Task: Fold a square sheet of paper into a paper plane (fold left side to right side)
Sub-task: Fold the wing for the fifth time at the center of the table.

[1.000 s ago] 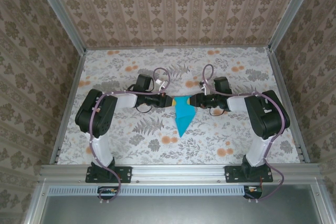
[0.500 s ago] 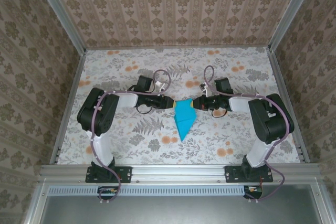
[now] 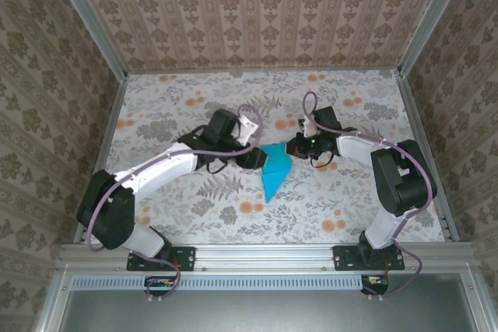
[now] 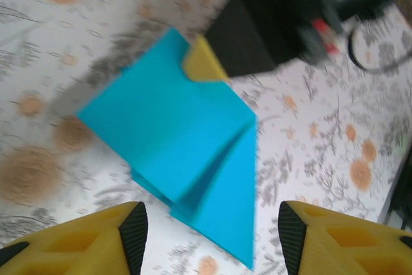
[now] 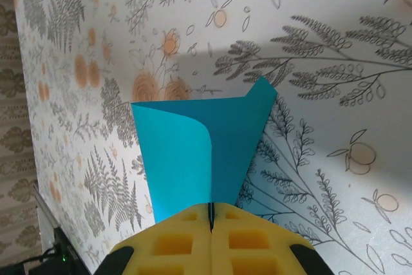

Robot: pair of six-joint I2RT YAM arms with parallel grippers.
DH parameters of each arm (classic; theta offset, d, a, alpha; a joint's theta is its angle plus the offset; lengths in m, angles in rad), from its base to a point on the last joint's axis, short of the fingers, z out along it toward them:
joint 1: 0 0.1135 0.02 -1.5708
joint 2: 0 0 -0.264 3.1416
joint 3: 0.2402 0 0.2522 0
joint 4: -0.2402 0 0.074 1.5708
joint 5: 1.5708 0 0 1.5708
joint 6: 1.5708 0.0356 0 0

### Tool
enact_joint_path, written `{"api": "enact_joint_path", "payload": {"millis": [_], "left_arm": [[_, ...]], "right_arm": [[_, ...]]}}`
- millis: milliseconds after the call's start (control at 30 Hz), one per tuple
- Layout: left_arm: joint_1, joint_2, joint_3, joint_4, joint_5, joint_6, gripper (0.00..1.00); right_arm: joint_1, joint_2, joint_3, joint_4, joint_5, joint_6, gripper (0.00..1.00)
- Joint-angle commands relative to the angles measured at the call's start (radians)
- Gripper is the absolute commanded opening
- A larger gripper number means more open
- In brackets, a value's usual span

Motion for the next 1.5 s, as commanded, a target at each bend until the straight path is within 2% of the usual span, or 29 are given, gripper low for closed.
{"api": "enact_joint_path", "payload": {"millis": [0, 200, 533, 733, 867, 1167, 1333, 1467], "left_arm": [[-0.097, 0.012, 0.007, -0.119, -0.161, 0.003, 0.61], [-0.238, 0.133, 0.101, -0.197, -0.345, -0.054, 0.64], [-0.335, 0.374, 0.304, -0.375, -0.564, -0.092, 0.65], [-0.357, 0.455, 0.369, -0.444, -0.64, -0.105, 0.64], [-0.367, 0.48, 0.384, -0.455, -0.657, -0.113, 0.58], [-0.368, 0.494, 0.39, -0.45, -0.631, -0.112, 0.33], [-0.368, 0.507, 0.395, -0.447, -0.616, -0.109, 0.24], [-0.368, 0.516, 0.399, -0.447, -0.606, -0.109, 0.21]], "right_arm": [[0.009, 0.034, 0.053, -0.088, 0.049, 0.068, 0.0], [0.014, 0.068, 0.093, -0.104, 0.059, 0.102, 0.0], [0.022, 0.089, 0.099, -0.097, 0.06, 0.123, 0.0], [0.022, 0.098, 0.102, -0.095, 0.056, 0.126, 0.0], [0.025, 0.104, 0.103, -0.096, 0.056, 0.125, 0.0], [0.025, 0.114, 0.113, -0.113, 0.068, 0.117, 0.0], [0.025, 0.121, 0.121, -0.123, 0.074, 0.109, 0.0], [0.026, 0.124, 0.125, -0.128, 0.079, 0.109, 0.0]]}}
